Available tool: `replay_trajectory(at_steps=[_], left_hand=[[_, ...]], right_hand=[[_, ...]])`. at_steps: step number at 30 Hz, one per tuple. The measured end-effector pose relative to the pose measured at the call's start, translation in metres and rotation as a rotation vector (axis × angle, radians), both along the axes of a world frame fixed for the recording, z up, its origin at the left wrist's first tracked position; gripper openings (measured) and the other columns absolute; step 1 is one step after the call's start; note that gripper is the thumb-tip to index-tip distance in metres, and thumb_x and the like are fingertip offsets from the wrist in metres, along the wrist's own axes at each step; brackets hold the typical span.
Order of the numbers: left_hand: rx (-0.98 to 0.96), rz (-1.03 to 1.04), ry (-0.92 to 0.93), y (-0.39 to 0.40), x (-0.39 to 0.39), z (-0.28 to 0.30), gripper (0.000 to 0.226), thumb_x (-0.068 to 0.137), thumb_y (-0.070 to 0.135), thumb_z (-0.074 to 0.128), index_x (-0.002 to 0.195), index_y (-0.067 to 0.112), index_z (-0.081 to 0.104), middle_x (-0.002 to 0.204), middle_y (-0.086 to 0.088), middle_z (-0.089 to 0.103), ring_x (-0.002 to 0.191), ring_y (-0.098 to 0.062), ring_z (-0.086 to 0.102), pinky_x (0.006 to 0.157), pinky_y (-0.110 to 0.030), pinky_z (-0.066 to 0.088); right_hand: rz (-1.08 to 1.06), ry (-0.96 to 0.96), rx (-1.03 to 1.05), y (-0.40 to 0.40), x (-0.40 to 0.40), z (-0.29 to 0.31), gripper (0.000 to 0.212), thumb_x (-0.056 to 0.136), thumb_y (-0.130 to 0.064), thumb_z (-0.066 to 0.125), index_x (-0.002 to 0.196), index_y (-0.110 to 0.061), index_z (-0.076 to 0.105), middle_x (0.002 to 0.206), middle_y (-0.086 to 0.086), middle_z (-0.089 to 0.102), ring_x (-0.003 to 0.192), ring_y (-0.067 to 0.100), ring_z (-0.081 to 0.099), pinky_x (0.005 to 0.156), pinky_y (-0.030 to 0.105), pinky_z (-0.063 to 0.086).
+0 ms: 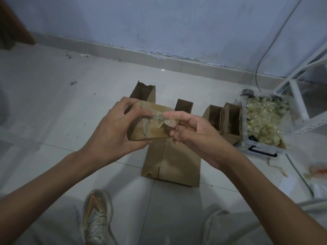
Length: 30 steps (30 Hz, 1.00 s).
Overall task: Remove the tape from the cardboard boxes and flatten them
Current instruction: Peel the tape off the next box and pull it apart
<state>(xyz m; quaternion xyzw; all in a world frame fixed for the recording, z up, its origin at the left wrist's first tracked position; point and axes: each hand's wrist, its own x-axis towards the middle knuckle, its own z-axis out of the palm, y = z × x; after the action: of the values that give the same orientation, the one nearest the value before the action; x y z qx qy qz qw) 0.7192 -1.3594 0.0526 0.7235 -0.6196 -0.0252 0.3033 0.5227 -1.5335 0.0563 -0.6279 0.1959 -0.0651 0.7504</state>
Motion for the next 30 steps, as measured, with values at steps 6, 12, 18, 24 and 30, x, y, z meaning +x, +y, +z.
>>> replay_trajectory(at_steps=[6, 12, 18, 24, 30], left_hand=[[0.011, -0.015, -0.06, 0.0, -0.002, 0.001, 0.071, 0.073, 0.041, 0.09, 0.134, 0.03, 0.055, 0.14, -0.001, 0.045, 0.123, -0.021, 0.049, 0.089, -0.048, 0.058], [0.014, -0.009, -0.121, 0.0, -0.005, 0.002, 0.07, 0.072, 0.039, 0.09, 0.133, 0.028, 0.057, 0.141, -0.005, 0.046, 0.122, -0.025, 0.05, 0.088, -0.048, 0.057], [0.026, -0.014, -0.224, 0.0, -0.005, 0.001, 0.068, 0.071, 0.038, 0.091, 0.131, 0.021, 0.063, 0.141, -0.013, 0.05, 0.124, -0.028, 0.048, 0.093, -0.042, 0.046], [0.03, -0.048, -0.259, -0.004, -0.013, -0.002, 0.066, 0.074, 0.045, 0.084, 0.131, 0.02, 0.064, 0.14, -0.016, 0.053, 0.125, -0.03, 0.047, 0.096, -0.046, 0.047], [0.045, 0.017, -0.133, -0.006, -0.015, -0.007, 0.07, 0.071, 0.039, 0.091, 0.132, 0.022, 0.061, 0.14, -0.009, 0.048, 0.125, -0.025, 0.048, 0.089, -0.042, 0.056]], right_hand=[[-0.221, 0.015, -0.226, 0.009, 0.006, -0.002, 0.021, 0.106, -0.026, 0.057, 0.105, -0.013, 0.074, 0.091, 0.003, 0.072, 0.073, 0.012, 0.063, 0.058, 0.026, 0.049], [-0.317, 0.019, -0.133, 0.016, 0.009, -0.007, 0.024, 0.106, -0.012, 0.056, 0.128, -0.017, 0.067, 0.086, 0.008, 0.074, 0.066, 0.016, 0.063, 0.056, 0.028, 0.048], [-0.281, 0.14, 0.014, 0.009, 0.01, -0.004, 0.021, 0.106, -0.011, 0.058, 0.121, -0.001, 0.067, 0.095, 0.017, 0.079, 0.069, 0.019, 0.072, 0.056, 0.022, 0.053], [-0.366, 0.282, -0.846, 0.018, 0.014, -0.012, 0.011, 0.104, -0.019, 0.061, 0.094, -0.018, 0.066, 0.069, -0.007, 0.064, 0.059, 0.006, 0.06, 0.054, 0.016, 0.046], [-0.375, 0.166, -0.764, 0.018, 0.015, -0.011, 0.017, 0.101, -0.022, 0.069, 0.113, -0.019, 0.079, 0.078, -0.015, 0.068, 0.072, 0.0, 0.066, 0.064, 0.016, 0.055]])
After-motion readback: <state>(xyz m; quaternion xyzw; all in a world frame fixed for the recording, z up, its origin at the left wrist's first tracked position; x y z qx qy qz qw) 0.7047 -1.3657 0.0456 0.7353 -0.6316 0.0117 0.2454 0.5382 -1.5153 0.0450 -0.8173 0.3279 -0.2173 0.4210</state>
